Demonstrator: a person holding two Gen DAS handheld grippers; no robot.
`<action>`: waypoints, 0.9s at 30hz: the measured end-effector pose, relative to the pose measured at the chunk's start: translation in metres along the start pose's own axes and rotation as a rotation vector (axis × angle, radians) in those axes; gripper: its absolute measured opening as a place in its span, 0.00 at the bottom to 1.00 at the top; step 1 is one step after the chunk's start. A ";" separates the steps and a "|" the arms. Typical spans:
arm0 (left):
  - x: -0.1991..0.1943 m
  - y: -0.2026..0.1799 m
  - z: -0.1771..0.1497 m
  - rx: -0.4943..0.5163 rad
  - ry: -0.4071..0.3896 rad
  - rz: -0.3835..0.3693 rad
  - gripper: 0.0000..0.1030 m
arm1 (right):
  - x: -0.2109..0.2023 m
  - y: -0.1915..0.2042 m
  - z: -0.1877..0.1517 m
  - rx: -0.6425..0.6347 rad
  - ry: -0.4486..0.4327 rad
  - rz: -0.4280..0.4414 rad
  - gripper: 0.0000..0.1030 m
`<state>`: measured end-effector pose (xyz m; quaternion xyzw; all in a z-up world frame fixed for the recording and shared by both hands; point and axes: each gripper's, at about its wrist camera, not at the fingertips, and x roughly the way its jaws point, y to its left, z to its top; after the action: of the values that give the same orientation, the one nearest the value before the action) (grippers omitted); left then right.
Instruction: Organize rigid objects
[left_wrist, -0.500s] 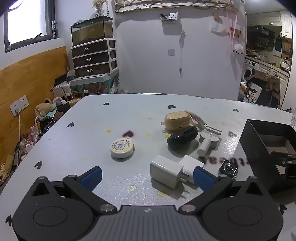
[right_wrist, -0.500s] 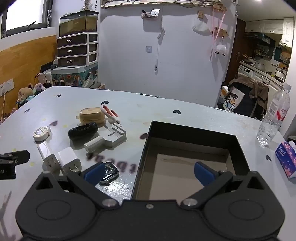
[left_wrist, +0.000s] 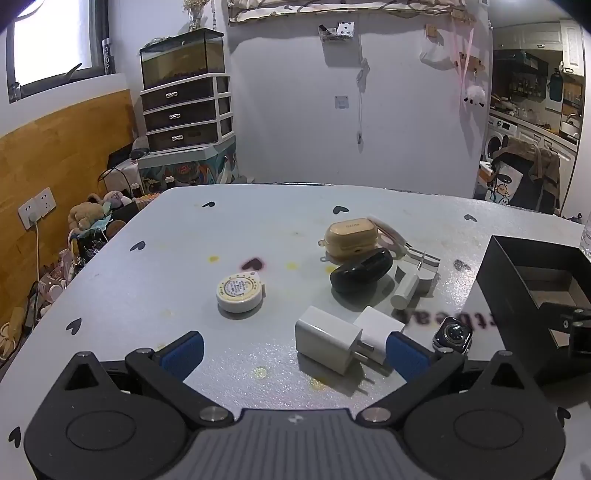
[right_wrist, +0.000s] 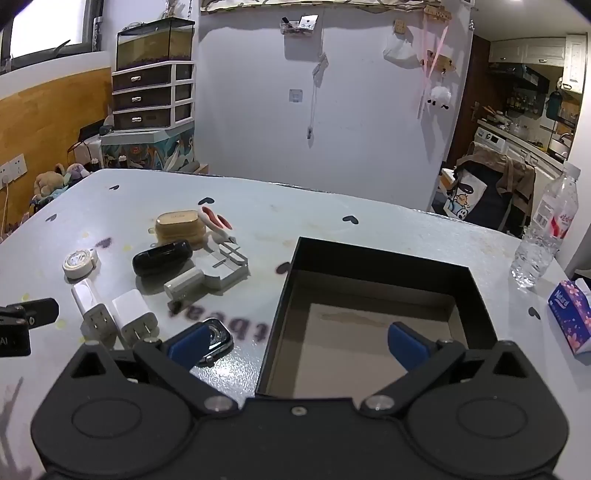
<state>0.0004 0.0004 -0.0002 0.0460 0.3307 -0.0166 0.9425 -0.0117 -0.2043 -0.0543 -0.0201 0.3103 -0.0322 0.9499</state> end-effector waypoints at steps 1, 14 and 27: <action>0.000 0.000 0.000 0.000 0.000 0.000 1.00 | 0.000 -0.001 0.000 0.000 0.000 0.000 1.00; 0.007 -0.006 -0.007 -0.008 0.008 -0.008 1.00 | 0.002 0.003 -0.003 -0.008 0.011 -0.008 1.00; 0.008 -0.005 -0.007 -0.011 0.012 -0.011 1.00 | 0.003 0.004 -0.003 -0.009 0.014 -0.009 1.00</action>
<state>0.0023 -0.0041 -0.0113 0.0392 0.3366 -0.0197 0.9406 -0.0111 -0.2010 -0.0588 -0.0257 0.3170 -0.0354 0.9474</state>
